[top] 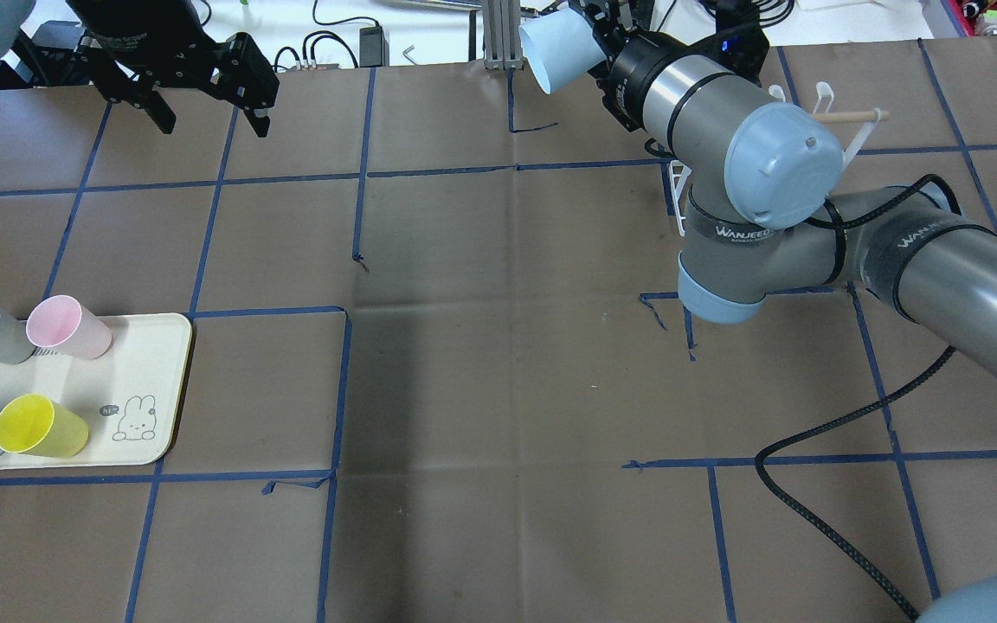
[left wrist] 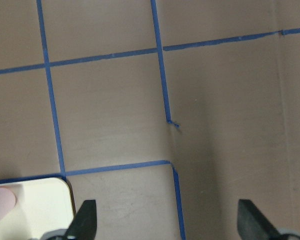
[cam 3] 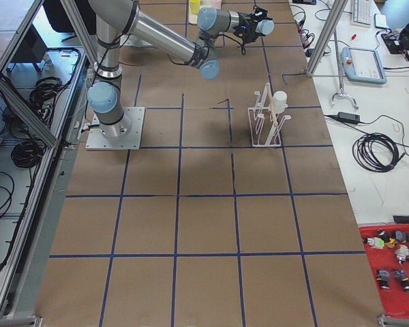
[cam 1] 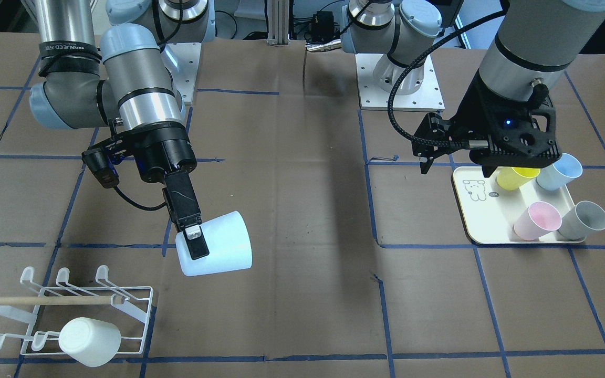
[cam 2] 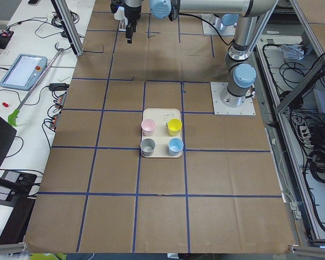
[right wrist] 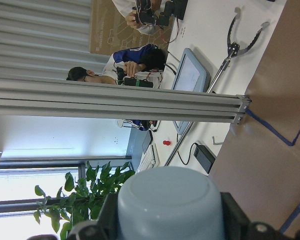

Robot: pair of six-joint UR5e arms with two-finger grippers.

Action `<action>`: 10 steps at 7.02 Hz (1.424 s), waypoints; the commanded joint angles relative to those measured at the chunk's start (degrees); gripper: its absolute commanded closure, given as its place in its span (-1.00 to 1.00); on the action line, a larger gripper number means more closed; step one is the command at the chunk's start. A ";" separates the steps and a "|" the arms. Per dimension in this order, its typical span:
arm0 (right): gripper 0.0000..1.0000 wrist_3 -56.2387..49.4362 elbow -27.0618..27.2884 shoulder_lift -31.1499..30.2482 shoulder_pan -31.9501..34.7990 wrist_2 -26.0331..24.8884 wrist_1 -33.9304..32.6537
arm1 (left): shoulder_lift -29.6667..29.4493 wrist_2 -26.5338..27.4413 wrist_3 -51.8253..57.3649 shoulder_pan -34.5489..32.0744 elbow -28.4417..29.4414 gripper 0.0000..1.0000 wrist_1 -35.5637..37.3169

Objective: Transfer IKEA cup to right arm and place on rack

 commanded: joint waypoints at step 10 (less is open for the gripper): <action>0.82 -38.08 0.20 -0.01 -7.37 -5.52 -0.49 | 5.24 -0.05 0.54 -1.03 -12.15 -0.99 9.53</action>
